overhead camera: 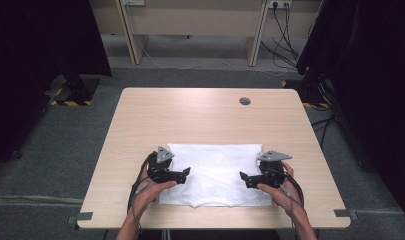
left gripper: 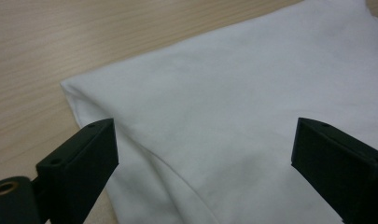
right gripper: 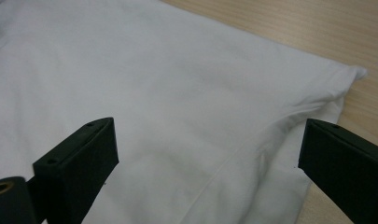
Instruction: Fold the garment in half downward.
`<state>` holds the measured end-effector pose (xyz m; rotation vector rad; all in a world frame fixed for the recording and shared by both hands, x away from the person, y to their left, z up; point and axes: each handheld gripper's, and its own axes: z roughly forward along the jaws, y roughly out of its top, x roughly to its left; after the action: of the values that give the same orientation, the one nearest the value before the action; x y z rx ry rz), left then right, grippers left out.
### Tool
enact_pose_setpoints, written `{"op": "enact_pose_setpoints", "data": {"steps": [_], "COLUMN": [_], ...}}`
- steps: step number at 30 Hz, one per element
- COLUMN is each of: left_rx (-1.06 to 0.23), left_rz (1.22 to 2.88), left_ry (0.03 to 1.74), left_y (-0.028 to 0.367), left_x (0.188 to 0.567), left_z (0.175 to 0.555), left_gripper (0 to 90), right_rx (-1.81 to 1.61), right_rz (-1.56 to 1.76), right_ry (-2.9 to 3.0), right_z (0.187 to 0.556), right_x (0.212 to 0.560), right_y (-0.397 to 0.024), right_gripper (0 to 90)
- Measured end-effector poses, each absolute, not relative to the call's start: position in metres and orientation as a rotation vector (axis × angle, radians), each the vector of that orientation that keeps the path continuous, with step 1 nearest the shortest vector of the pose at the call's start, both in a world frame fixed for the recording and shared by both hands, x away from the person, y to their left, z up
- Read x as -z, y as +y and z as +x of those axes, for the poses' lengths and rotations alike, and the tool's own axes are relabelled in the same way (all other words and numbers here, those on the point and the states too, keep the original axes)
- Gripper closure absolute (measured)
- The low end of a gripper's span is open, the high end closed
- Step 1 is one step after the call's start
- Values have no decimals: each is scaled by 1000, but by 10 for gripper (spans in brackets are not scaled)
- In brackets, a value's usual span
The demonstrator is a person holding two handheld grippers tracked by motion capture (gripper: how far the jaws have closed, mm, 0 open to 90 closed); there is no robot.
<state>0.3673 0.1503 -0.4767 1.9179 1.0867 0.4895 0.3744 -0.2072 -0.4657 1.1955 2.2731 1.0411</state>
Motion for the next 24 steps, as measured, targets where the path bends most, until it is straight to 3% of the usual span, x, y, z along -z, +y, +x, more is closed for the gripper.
{"op": "enact_pose_setpoints", "data": {"steps": [8, 14, 24], "left_rx": [-502, -510, -527], "left_rz": [1950, 1961, 2044], "left_ry": [1049, 1020, 999], "left_y": [156, 161, 166], "left_x": [477, 479, 488], "left_z": [354, 341, 331], "left_gripper": [73, 75, 73], "right_rx": [-984, -1007, -937], "right_rz": [1067, 1031, 962], "right_ry": [2313, 2358, 2441], "right_z": [361, 356, 346], "right_x": [466, 469, 473], "right_y": [-200, -196, -182], "right_gripper": [55, 106, 66]}}
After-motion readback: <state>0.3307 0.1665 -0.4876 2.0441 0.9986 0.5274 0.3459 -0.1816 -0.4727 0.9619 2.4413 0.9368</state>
